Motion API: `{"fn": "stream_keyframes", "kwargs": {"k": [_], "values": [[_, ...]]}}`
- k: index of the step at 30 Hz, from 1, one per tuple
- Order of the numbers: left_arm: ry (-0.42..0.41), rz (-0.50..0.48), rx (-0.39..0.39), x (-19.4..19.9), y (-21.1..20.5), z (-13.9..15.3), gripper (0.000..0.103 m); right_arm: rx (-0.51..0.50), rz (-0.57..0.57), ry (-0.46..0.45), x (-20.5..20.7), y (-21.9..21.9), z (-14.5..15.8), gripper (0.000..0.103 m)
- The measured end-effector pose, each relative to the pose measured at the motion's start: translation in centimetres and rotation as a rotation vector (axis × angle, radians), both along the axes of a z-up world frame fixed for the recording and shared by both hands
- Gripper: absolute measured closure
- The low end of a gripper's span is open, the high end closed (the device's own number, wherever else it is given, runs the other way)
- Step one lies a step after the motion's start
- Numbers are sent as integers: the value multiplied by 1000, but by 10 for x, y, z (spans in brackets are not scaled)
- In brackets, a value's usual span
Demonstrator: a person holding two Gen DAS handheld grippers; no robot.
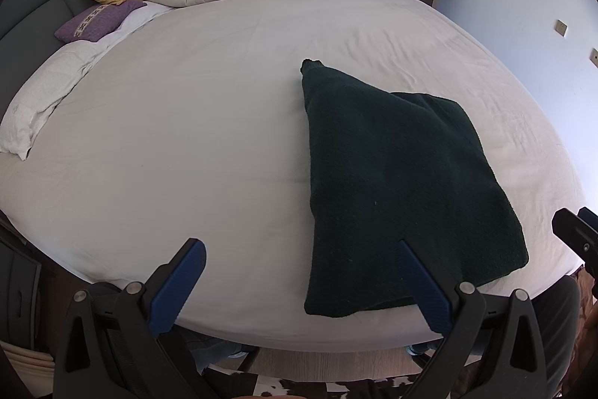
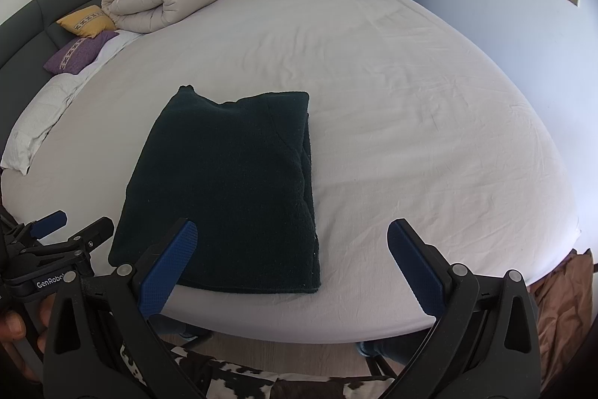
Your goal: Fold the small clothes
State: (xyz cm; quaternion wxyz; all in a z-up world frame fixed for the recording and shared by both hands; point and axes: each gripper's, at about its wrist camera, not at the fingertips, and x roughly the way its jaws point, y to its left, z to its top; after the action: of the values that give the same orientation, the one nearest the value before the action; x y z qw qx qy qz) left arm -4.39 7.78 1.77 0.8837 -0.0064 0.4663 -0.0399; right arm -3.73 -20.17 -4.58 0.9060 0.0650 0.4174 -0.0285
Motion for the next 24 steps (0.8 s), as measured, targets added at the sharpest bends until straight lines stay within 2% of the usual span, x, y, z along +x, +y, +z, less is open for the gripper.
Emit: {"fn": "stream_keyframes", "kwargs": {"k": [24], "values": [[5,-8,3,-1,-5,-6,0,8,-10,9,0,-2,-4,0]]}}
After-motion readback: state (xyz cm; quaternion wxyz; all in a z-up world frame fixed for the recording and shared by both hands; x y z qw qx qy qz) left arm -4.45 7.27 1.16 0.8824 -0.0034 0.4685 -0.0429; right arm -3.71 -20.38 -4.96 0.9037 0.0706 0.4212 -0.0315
